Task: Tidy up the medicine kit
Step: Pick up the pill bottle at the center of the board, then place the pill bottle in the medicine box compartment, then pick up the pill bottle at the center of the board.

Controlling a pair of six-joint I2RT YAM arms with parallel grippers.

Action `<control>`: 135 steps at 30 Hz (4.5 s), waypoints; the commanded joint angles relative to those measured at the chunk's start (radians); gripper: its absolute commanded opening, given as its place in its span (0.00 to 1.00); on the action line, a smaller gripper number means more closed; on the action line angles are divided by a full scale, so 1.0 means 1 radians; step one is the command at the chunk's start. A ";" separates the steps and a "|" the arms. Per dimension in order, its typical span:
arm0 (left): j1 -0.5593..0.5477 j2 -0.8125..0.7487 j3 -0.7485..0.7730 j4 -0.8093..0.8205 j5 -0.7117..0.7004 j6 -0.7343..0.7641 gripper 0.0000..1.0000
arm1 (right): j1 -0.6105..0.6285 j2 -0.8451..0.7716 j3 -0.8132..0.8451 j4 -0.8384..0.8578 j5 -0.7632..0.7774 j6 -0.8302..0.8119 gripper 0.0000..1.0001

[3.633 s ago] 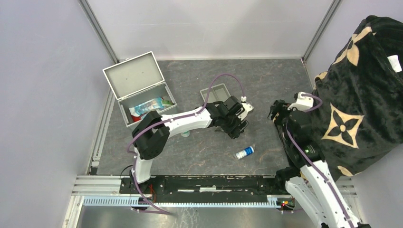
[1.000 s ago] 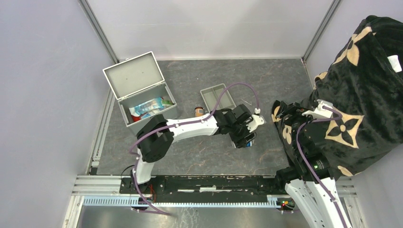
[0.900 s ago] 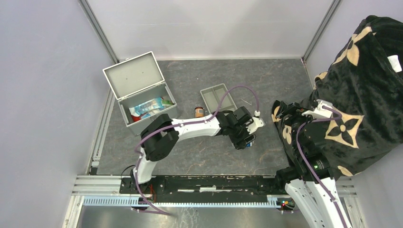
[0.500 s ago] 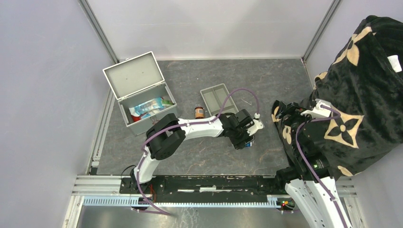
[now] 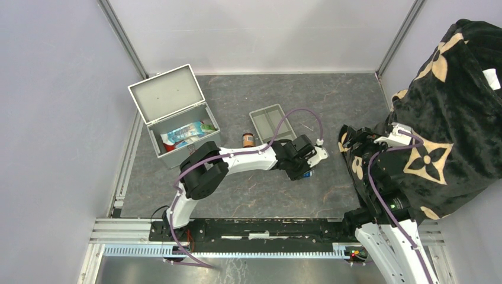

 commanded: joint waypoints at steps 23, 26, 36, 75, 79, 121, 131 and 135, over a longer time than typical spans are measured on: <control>0.261 -0.048 0.145 -0.071 -0.070 0.215 0.37 | 0.000 0.042 0.098 -0.022 -0.026 -0.055 0.80; 0.261 -0.049 0.129 -0.070 -0.071 0.219 0.39 | -0.001 0.038 0.096 -0.024 -0.017 -0.059 0.80; 0.262 -0.048 0.121 -0.067 -0.115 0.187 0.55 | 0.000 0.035 0.084 -0.019 -0.027 -0.058 0.80; 0.497 -0.934 -0.384 -0.054 -0.930 -0.454 0.78 | 0.493 1.189 0.561 0.127 -0.385 0.147 0.76; 0.497 -0.955 -0.426 -0.035 -0.937 -0.443 0.78 | 0.511 1.333 0.679 0.092 -0.374 0.154 0.76; 0.497 -0.949 -0.436 -0.047 -0.845 -0.474 0.77 | 0.529 1.683 0.940 -0.013 -0.373 0.062 0.35; 0.497 -0.943 -0.436 -0.049 -0.870 -0.474 0.77 | 0.483 1.578 1.033 -0.002 -0.518 0.006 0.20; 0.497 -0.942 -0.434 -0.049 -0.873 -0.472 0.77 | 0.427 1.538 1.034 -0.006 -0.521 -0.069 0.19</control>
